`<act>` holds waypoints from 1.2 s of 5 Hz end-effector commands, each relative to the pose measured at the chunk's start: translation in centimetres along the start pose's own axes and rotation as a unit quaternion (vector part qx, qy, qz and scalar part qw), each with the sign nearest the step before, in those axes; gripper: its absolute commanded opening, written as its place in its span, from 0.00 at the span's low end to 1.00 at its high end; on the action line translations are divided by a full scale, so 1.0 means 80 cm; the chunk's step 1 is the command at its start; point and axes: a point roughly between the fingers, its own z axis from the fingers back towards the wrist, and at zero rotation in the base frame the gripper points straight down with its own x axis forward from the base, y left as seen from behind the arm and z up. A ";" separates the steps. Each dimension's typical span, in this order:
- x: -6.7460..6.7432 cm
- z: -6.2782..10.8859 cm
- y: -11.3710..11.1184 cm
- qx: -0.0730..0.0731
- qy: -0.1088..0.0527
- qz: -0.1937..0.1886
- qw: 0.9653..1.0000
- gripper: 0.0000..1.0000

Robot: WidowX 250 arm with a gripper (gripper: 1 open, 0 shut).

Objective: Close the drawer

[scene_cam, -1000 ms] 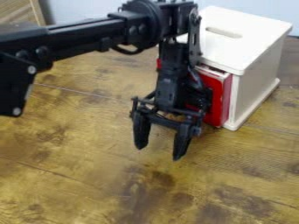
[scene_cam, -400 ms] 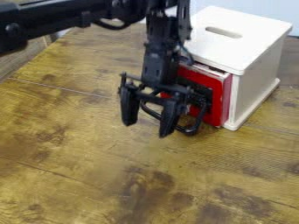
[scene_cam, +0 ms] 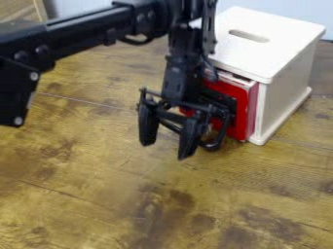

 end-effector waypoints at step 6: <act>-0.050 0.035 0.019 -0.020 -0.048 0.010 0.999 1.00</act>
